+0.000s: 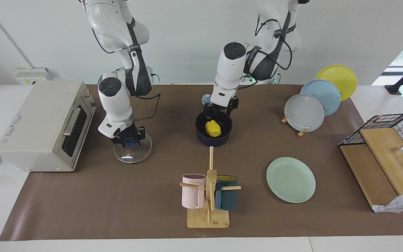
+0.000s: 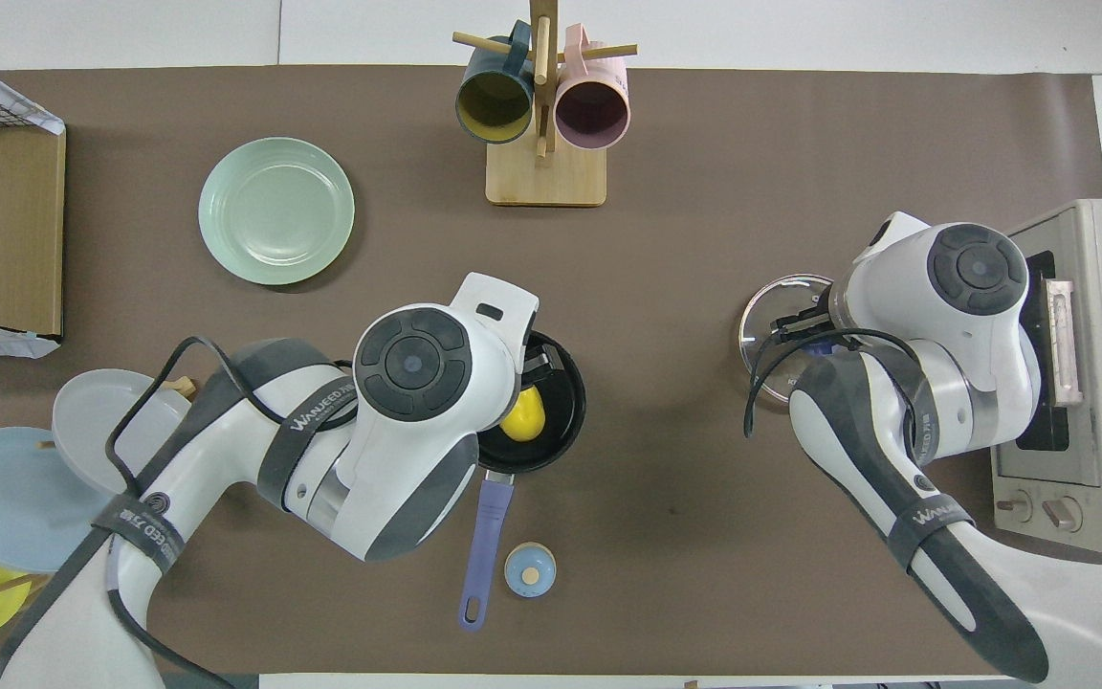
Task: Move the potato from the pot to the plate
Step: 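Lift the lid with the right gripper while the left gripper reaches the pot, then set the lid down with the right gripper while the left gripper grasps the potato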
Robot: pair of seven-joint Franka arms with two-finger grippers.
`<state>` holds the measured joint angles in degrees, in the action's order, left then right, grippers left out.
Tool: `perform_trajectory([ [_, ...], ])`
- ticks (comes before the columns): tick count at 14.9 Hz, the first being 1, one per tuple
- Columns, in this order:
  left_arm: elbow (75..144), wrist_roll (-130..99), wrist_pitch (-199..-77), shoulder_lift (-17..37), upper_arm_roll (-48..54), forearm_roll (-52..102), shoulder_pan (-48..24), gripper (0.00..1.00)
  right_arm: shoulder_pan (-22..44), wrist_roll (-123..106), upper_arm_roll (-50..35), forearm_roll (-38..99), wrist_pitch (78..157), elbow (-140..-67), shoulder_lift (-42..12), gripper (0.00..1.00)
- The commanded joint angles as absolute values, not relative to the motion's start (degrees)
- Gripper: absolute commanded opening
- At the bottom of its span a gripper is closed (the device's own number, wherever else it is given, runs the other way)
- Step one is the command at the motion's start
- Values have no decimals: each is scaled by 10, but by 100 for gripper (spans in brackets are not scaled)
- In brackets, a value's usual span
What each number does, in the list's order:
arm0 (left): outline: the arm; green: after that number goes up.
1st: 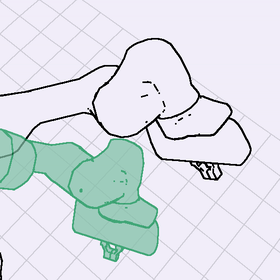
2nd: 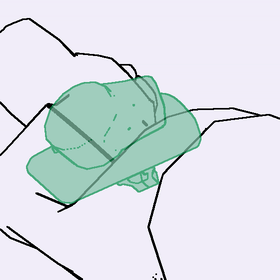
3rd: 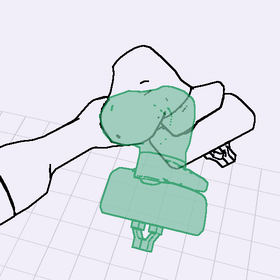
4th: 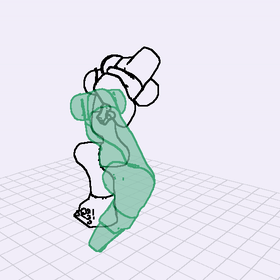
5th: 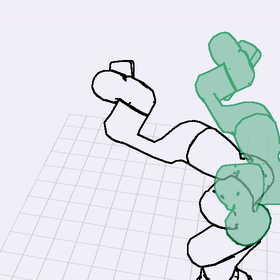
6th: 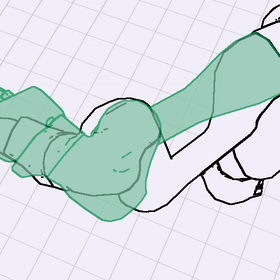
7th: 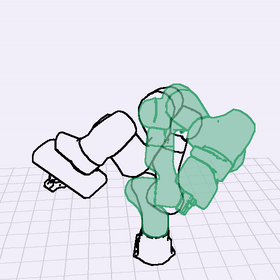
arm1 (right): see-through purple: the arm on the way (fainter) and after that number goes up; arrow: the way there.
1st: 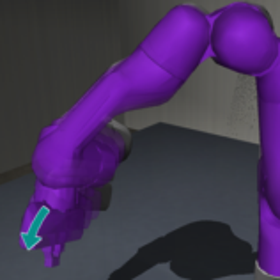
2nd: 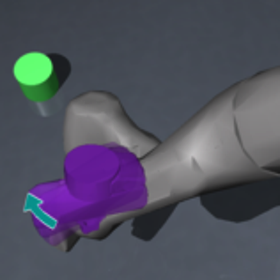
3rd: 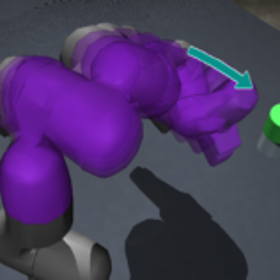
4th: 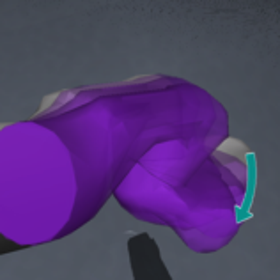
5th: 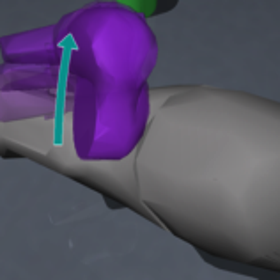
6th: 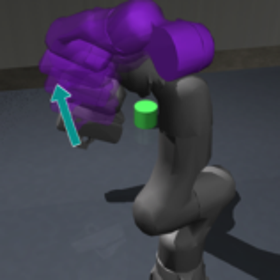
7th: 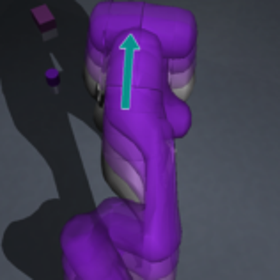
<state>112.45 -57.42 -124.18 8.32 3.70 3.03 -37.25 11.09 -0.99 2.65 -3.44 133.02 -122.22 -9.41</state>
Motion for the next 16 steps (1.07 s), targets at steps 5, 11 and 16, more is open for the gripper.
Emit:
perform_trajectory([
  [5, 1164, -621, -1283, 81, 27, 38, -397, 100, 101, -19, 19, -31, 1385, -1284, -64, 89],
  [11, 1192, -633, -1324, 83, 26, 38, -387, 100, 102, -19, 18, -31, 1268, -1197, -62, 100],
  [16, 1192, -642, -1335, 102, 26, 38, -387, 100, 101, -18, 20, -30, 1086, -1073, -41, 100],
])
